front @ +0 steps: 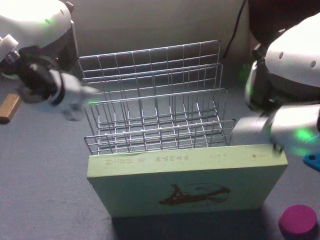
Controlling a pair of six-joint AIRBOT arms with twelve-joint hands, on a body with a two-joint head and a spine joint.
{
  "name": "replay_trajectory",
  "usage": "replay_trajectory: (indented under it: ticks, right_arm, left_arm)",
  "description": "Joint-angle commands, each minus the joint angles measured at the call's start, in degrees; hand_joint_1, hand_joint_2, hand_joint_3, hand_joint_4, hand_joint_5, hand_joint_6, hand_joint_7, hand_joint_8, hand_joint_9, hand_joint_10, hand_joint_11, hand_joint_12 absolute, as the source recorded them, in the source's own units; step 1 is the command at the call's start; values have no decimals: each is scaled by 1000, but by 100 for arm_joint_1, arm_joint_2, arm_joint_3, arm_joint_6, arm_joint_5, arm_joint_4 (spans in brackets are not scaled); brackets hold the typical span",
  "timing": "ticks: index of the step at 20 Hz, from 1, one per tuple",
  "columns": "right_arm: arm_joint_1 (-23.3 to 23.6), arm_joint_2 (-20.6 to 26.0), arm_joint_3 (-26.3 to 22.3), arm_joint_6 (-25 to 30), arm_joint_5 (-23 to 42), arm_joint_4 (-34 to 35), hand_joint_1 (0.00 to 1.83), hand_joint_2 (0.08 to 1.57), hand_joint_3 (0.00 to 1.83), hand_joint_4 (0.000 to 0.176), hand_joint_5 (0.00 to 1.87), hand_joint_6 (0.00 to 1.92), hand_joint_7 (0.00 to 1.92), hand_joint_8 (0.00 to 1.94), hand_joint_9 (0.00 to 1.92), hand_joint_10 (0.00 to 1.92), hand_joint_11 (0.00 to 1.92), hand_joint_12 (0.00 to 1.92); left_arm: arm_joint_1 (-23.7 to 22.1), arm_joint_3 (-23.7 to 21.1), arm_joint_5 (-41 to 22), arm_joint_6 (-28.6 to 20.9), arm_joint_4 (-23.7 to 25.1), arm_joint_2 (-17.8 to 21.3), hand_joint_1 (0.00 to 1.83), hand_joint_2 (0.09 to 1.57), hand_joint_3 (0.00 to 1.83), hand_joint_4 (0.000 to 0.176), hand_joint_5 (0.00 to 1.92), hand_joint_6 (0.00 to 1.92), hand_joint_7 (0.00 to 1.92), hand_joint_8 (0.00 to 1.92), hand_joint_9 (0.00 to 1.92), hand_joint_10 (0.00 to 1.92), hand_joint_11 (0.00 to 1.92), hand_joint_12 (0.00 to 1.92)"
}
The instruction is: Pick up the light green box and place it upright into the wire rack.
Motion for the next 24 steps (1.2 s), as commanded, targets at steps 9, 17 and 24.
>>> replay_trajectory:
  ticks: [9, 17, 24]
  right_arm:
    - [286, -246, -31, 679, -272, -763, 309, 973, 0, 42, 47, 1, 55, 0, 3, 0, 0, 339]
    - [367, -1024, -29, 1514, -1157, -1223, 867, 971, 5, 34, 64, 5, 12, 1, 0, 0, 0, 260]
    - [536, -1802, 26, 1830, -1506, -724, 885, 977, 1, 35, 65, 2, 11, 1, 0, 0, 0, 341]
  left_arm:
    - [-76, 37, -109, 140, 509, 29, 204, 1064, 8, 98, 244, 4, 122, 0, 148, 1, 0, 523]
    - [-106, 264, -370, 413, 505, 319, 203, 1072, 6, 98, 248, 2, 132, 3, 155, 3, 0, 526]
    - [-112, 470, -694, 870, 347, 655, 197, 1091, 9, 96, 239, 0, 132, 2, 155, 1, 0, 519]
